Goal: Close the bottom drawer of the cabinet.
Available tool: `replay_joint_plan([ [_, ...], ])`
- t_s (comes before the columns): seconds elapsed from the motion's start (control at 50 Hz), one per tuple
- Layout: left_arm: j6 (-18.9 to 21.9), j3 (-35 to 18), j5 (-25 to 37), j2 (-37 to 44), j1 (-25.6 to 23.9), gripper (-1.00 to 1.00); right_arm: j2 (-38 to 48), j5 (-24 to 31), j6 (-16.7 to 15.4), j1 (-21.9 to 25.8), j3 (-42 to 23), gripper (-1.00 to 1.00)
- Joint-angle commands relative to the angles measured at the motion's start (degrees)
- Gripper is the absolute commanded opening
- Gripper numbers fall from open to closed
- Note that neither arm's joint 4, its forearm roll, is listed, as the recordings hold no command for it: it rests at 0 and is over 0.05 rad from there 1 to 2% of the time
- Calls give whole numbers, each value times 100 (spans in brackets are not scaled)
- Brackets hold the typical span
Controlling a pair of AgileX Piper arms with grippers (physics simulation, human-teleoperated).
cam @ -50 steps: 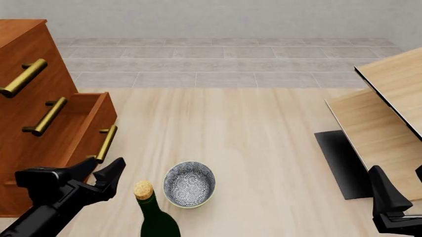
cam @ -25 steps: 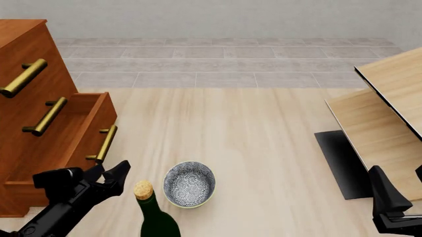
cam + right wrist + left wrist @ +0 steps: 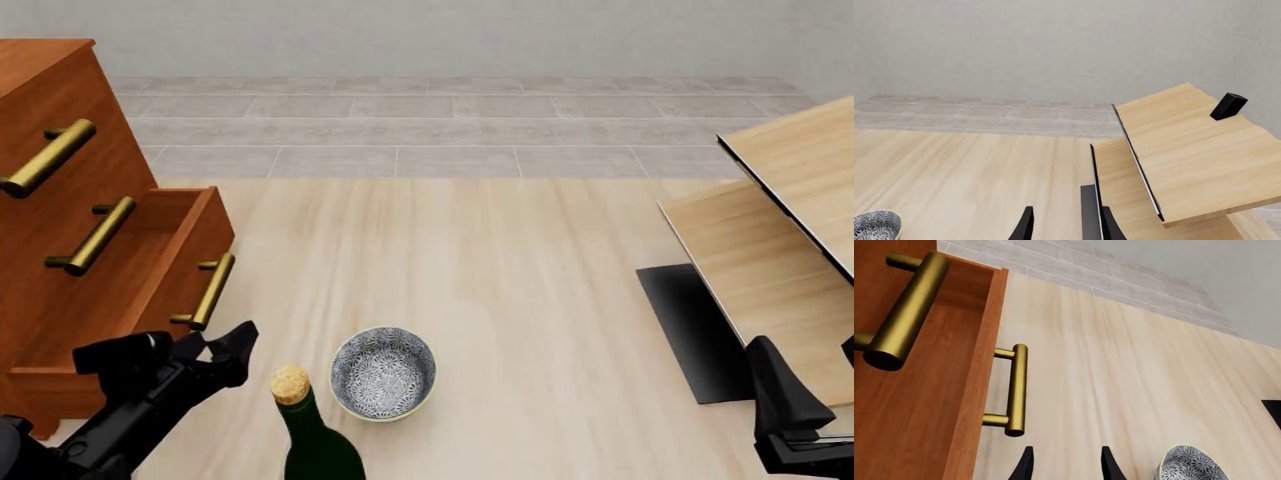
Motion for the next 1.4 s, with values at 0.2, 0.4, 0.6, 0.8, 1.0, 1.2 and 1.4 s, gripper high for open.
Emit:
replay_joint_plan([
  [0.2, 239, -233, -10, 418, 483, 100, -23, 15, -14, 1, -1, 100],
  [0.4, 308, -248, 0, 435, 549, 100, -46, 37, -23, 5, -5, 100],
  [0.6, 401, -248, -15, 473, 622, 100, -46, 31, -24, 4, -2, 100],
  [0.8, 485, -233, -16, 476, 691, 100, -60, 42, -28, 5, -1, 100],
  [1.0, 602, -265, -12, 522, 770, 100, -21, 9, -18, 7, 0, 100],
  [1.2, 666, -249, 58, 446, 854, 100, 10, -16, -4, 5, 3, 100],
  [1.4, 848, -272, 226, 300, 988, 100, 26, -20, 2, 16, 1, 100],
])
